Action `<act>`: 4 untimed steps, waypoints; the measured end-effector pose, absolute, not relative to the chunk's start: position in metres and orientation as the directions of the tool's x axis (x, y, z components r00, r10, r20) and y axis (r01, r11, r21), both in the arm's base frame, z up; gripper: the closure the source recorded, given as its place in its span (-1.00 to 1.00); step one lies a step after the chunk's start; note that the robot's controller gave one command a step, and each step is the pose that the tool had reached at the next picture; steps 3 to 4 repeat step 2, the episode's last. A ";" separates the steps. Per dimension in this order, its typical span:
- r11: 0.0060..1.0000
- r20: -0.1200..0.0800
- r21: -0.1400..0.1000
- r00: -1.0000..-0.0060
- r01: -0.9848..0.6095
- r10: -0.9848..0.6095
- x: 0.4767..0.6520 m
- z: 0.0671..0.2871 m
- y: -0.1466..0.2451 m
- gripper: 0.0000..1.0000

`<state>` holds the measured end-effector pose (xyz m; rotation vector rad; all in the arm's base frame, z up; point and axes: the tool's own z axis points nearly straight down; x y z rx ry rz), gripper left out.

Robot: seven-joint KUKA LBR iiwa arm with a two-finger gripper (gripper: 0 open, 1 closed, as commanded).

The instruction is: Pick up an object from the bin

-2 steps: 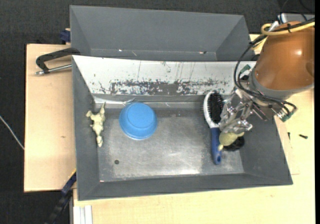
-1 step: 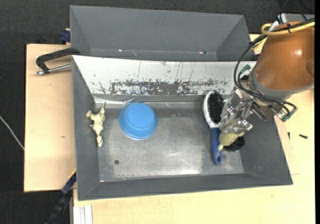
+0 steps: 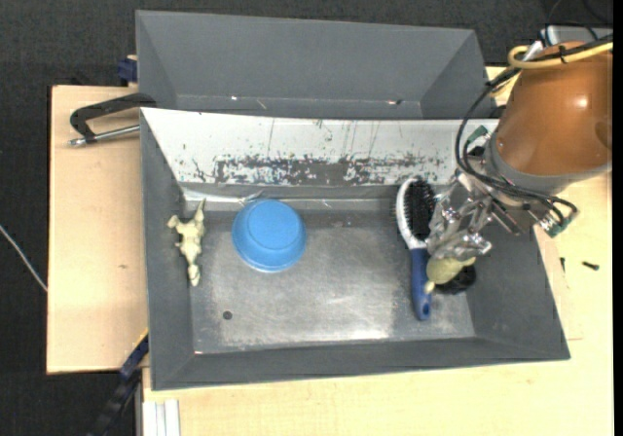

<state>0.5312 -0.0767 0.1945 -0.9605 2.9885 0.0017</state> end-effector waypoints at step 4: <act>0.813 -0.003 0.000 -0.813 -0.583 -0.583 0.531 0.194 -0.077 1.00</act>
Offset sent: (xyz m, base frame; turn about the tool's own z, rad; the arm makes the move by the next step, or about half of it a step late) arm 0.0000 0.0000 0.0000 0.0000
